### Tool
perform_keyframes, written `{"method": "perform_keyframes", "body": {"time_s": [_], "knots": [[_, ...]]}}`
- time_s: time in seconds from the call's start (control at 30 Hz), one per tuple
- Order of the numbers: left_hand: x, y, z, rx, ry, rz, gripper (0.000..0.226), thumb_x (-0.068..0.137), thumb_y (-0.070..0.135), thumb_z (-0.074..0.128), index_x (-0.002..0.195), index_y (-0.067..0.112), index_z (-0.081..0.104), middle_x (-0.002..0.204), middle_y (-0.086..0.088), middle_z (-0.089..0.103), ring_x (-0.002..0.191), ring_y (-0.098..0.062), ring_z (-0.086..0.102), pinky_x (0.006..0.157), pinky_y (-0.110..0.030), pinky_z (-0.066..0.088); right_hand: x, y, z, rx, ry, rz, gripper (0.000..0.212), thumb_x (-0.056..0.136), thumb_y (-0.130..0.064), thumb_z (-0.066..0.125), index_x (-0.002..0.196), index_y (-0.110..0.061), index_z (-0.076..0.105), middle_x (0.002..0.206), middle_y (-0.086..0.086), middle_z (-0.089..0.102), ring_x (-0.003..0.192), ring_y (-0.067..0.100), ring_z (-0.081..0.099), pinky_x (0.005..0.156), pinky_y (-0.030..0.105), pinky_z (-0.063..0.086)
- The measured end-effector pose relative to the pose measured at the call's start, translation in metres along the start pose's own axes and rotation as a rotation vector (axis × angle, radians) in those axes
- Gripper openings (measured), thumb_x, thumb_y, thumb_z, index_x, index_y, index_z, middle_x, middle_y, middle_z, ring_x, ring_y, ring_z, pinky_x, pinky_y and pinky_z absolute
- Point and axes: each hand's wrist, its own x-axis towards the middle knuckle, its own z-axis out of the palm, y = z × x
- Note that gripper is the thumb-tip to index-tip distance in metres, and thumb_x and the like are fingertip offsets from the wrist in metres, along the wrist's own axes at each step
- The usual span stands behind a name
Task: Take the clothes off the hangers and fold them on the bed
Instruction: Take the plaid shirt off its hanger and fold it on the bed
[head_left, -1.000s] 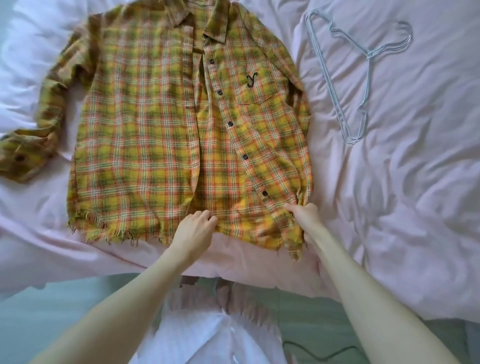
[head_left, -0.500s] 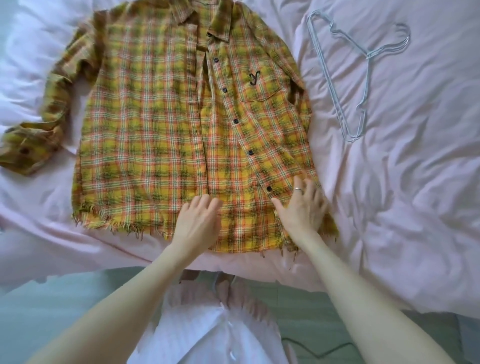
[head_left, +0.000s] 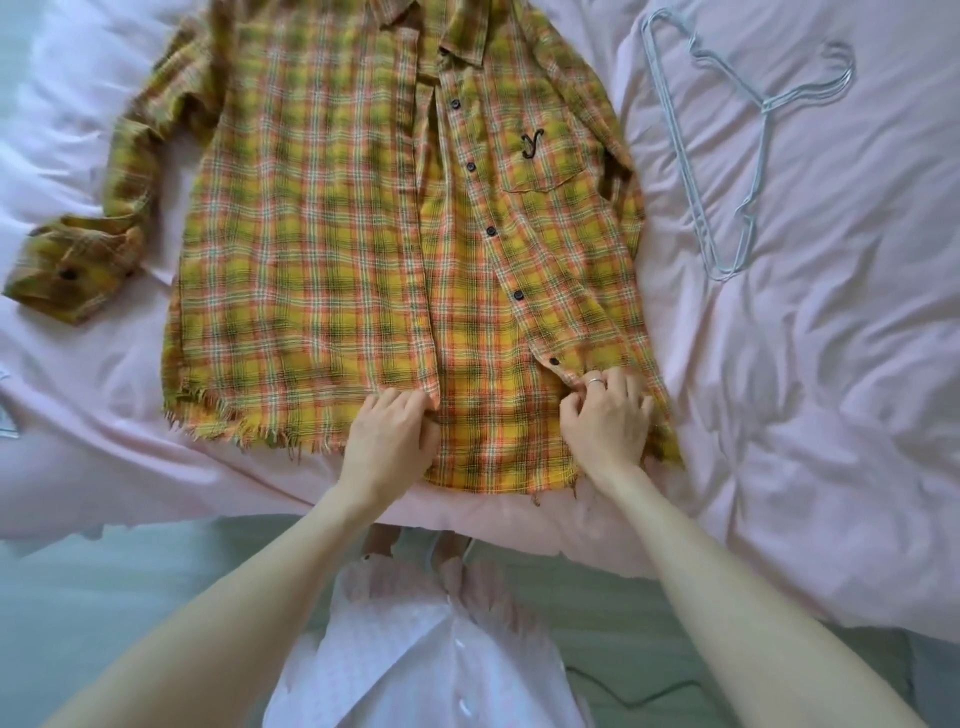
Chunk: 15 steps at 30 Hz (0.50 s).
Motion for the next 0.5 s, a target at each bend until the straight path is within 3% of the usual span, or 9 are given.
{"method": "perform_keyframes", "body": {"time_s": [0.07, 0.13, 0.2, 0.27, 0.33, 0.4, 0.5], "knots": [[0.004, 0.005, -0.004, -0.063, -0.078, 0.019, 0.016, 0.082, 0.011, 0.046, 0.084, 0.005, 0.061, 0.078, -0.005, 0.066, 0.073, -0.024, 0.059, 0.061, -0.033, 0.049, -0.003, -0.011, -0.010, 0.155, 0.023, -0.053, 0.030, 0.083, -0.024, 0.043, 0.088, -0.003, 0.064, 0.086, 0.011, 0.064, 0.078, 0.029, 0.057, 0.070, 0.035, 0.041], [0.006, 0.005, 0.000, -0.085, -0.305, -0.002, 0.014, 0.086, 0.010, 0.051, 0.094, 0.007, 0.062, 0.092, -0.005, 0.063, 0.089, -0.026, 0.057, 0.070, -0.037, 0.050, -0.007, -0.023, -0.016, 0.241, 0.002, -0.145, 0.026, 0.083, -0.027, 0.041, 0.075, -0.009, 0.056, 0.068, 0.004, 0.058, 0.059, 0.021, 0.050, 0.051, 0.024, 0.033], [0.004, 0.003, 0.006, -0.121, -0.534, -0.063, 0.015, 0.090, 0.015, 0.047, 0.090, 0.011, 0.061, 0.092, -0.002, 0.055, 0.091, -0.024, 0.051, 0.078, -0.037, 0.048, -0.011, -0.035, -0.019, 0.282, -0.024, -0.242, 0.022, 0.086, -0.029, 0.041, 0.068, -0.016, 0.045, 0.058, -0.005, 0.045, 0.052, 0.018, 0.044, 0.045, 0.022, 0.026], [0.005, 0.004, 0.004, -0.334, -0.562, -0.265, 0.025, 0.096, 0.022, 0.043, 0.084, 0.009, 0.061, 0.088, -0.004, 0.059, 0.087, -0.025, 0.053, 0.080, -0.037, 0.048, -0.012, -0.045, -0.019, 0.308, -0.096, -0.307, 0.026, 0.090, -0.029, 0.043, 0.068, -0.016, 0.041, 0.056, -0.010, 0.038, 0.051, 0.016, 0.042, 0.044, 0.025, 0.027], [0.012, 0.006, -0.002, -0.732, -0.484, -0.566, 0.036, 0.101, 0.031, 0.036, 0.100, 0.009, 0.066, 0.099, -0.005, 0.067, 0.095, -0.021, 0.061, 0.088, -0.036, 0.049, -0.010, -0.054, -0.016, 0.327, -0.215, -0.360, 0.027, 0.094, -0.026, 0.046, 0.070, -0.016, 0.044, 0.059, -0.009, 0.042, 0.054, 0.013, 0.043, 0.047, 0.023, 0.030], [0.019, 0.005, -0.004, -1.139, -0.449, -0.776, 0.045, 0.102, 0.041, 0.027, 0.110, 0.014, 0.063, 0.106, -0.001, 0.066, 0.102, -0.016, 0.060, 0.093, -0.035, 0.047, -0.009, -0.060, -0.011, 0.419, -0.406, -0.331, 0.022, 0.095, -0.029, 0.045, 0.081, -0.017, 0.056, 0.074, -0.005, 0.058, 0.069, 0.014, 0.054, 0.059, 0.025, 0.042], [0.029, 0.001, 0.002, -1.364, -0.462, -0.927, 0.047, 0.098, 0.052, 0.026, 0.109, 0.019, 0.058, 0.107, 0.002, 0.064, 0.104, -0.013, 0.057, 0.097, -0.034, 0.041, -0.008, -0.059, -0.003, 0.597, -0.575, -0.136, 0.031, 0.098, -0.033, 0.039, 0.108, -0.020, 0.065, 0.100, -0.004, 0.069, 0.093, 0.015, 0.063, 0.084, 0.034, 0.052]]}}
